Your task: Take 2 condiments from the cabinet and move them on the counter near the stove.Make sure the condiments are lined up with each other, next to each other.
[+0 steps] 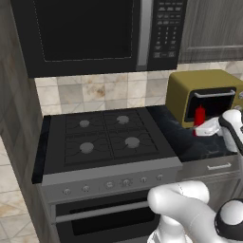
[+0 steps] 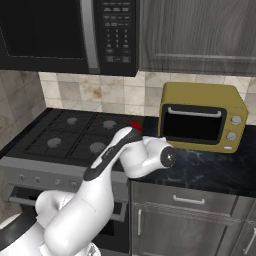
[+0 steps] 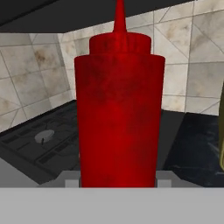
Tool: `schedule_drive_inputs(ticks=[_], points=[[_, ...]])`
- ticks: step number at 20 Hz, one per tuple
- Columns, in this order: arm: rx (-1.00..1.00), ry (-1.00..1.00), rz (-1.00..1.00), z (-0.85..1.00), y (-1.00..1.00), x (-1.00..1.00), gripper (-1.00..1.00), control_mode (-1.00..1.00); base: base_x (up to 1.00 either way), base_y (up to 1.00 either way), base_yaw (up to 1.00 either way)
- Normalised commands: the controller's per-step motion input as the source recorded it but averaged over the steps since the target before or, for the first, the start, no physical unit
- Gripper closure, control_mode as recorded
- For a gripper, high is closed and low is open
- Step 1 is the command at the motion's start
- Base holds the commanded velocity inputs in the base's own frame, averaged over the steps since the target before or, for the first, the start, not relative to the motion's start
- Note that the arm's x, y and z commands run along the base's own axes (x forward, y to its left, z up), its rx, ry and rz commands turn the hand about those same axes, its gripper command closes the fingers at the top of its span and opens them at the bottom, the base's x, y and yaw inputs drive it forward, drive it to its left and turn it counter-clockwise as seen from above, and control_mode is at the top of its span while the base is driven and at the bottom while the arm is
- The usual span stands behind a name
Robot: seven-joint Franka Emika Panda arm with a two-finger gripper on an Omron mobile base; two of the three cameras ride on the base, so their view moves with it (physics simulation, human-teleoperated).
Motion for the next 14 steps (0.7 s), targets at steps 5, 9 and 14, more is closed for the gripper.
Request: schedule_drive_inputs(ticks=[5,9,14], points=[[0.06,0.00,0.00,-0.30,-0.04,0.24,1.00,-1.00,0.00,0.00,0.00],[0.01,0.00,0.00,-0.37,0.00,0.20,1.00,-1.00,0.00,0.00,0.00],[0.00,0.00,0.00,-0.35,0.00,0.15,1.00,-1.00,0.00,0.00,0.00]])
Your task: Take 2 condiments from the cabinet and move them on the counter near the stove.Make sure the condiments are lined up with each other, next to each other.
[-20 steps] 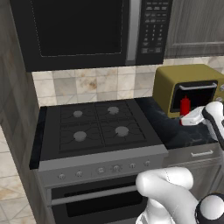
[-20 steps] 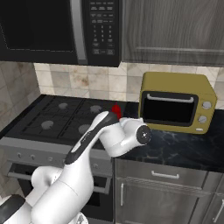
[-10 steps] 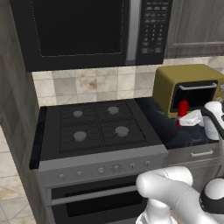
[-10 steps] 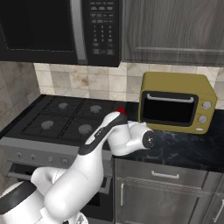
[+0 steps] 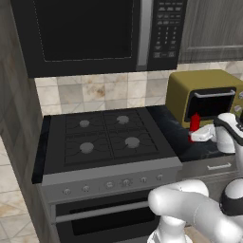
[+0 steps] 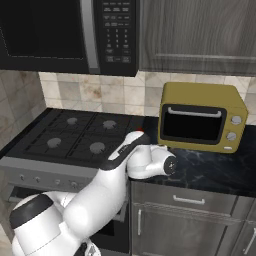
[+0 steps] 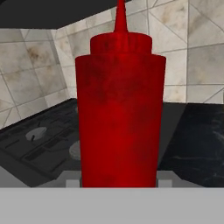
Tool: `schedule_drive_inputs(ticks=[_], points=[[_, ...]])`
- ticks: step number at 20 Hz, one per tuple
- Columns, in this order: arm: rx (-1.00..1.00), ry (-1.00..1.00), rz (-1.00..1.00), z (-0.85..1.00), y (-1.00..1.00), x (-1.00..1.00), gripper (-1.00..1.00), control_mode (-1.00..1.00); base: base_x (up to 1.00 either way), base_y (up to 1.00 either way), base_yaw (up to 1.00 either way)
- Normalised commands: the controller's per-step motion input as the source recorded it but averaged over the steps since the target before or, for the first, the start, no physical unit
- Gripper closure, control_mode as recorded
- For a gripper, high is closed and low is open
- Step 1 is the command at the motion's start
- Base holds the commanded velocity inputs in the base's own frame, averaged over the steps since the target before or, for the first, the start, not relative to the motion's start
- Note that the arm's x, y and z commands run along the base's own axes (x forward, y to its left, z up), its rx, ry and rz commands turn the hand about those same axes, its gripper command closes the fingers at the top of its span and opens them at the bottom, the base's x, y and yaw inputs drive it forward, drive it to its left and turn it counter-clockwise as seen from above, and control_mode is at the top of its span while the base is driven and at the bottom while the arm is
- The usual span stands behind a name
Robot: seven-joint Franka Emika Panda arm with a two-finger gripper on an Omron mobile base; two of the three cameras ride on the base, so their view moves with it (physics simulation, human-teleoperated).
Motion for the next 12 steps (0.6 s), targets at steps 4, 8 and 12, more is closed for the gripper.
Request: schedule_drive_inputs(ticks=[4,8,12], points=[[0.00,0.00,0.00,-0.25,0.00,0.17,1.00,-1.00,0.00,0.00,0.00],[0.00,0.02,0.00,-0.17,0.00,0.19,1.00,-1.00,0.00,0.00,0.00],[0.00,0.02,0.00,-0.18,0.00,0.22,1.00,-1.00,0.00,0.00,0.00]])
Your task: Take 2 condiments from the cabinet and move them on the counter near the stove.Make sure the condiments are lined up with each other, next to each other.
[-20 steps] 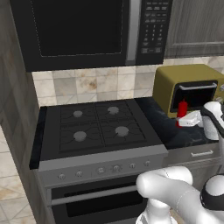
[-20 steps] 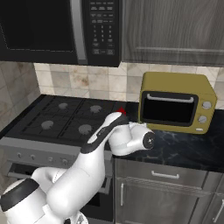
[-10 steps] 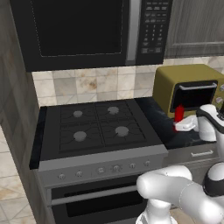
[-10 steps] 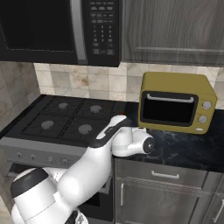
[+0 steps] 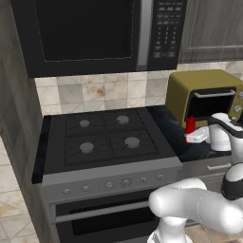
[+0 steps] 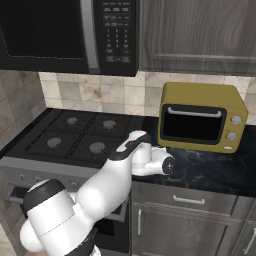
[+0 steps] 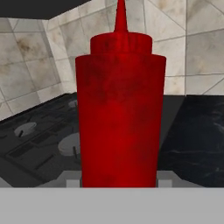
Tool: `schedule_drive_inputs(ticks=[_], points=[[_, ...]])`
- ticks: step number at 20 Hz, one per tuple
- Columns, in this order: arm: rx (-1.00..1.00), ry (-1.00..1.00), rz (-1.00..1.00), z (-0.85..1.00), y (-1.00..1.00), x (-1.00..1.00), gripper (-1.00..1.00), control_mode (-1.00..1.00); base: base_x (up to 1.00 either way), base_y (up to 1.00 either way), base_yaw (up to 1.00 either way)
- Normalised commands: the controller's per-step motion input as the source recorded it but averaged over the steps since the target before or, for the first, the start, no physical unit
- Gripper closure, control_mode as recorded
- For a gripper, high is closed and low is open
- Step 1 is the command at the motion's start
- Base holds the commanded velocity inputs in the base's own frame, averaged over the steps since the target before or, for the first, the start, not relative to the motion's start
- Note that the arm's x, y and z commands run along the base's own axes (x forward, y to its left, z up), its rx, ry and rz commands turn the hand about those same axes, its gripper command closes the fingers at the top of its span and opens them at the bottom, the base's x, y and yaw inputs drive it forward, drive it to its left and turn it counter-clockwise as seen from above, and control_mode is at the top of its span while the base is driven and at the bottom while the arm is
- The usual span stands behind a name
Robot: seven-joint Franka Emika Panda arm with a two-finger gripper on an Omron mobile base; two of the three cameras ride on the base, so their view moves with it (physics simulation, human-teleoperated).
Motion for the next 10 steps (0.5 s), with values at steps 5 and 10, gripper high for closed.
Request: schedule_drive_inputs(ticks=[5,10], points=[[0.00,0.02,0.00,-0.11,-0.01,0.11,1.00,-1.00,0.00,0.00,0.00],[0.00,0.02,0.00,-0.06,-0.01,0.06,1.00,-1.00,0.00,0.00,0.00]])
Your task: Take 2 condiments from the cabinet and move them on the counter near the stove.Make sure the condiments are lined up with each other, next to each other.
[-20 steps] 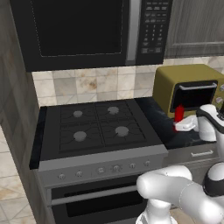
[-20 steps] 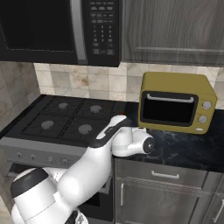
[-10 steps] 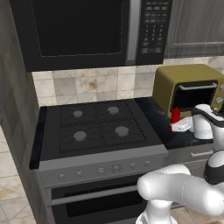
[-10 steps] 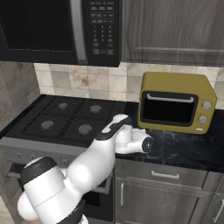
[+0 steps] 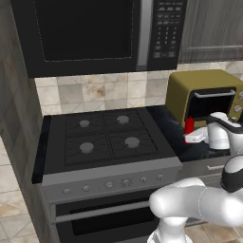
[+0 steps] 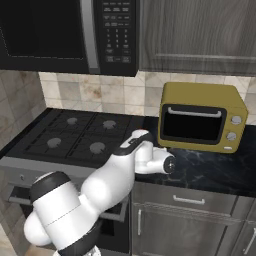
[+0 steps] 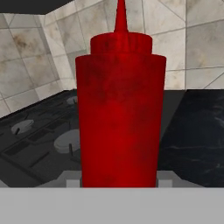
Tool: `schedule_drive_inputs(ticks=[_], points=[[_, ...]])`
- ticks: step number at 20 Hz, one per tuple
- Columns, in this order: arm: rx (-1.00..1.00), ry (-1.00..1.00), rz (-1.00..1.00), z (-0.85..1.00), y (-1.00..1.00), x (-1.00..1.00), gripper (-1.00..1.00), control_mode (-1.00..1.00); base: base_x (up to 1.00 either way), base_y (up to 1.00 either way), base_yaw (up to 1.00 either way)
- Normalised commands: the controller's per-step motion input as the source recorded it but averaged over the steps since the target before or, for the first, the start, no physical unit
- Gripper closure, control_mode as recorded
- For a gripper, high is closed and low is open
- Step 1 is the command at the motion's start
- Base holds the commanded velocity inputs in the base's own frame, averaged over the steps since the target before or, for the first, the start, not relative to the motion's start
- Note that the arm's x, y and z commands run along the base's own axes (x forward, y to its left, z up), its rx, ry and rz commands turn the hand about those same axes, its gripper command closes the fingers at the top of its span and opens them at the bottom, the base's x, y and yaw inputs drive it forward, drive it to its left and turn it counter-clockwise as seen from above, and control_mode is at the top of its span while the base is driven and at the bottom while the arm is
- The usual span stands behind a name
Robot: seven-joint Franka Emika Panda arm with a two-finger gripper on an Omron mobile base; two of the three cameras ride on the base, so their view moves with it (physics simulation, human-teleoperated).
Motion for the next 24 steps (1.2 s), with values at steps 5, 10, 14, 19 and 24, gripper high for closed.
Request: schedule_drive_inputs(ticks=[5,10,14,19,24], points=[[0.00,-0.04,0.00,-0.16,0.00,0.14,1.00,-1.00,0.00,0.00,0.00],[0.00,-0.05,0.00,-0.15,0.00,0.14,1.00,-1.00,0.00,0.00,0.00],[0.00,-0.02,0.00,-0.13,0.00,0.14,1.00,-1.00,0.00,0.00,0.00],[0.00,0.00,0.00,-0.09,-0.01,0.13,1.00,-1.00,0.00,0.00,0.00],[0.00,-0.06,0.00,-0.13,-0.05,0.09,1.00,-1.00,0.00,0.00,0.00]])
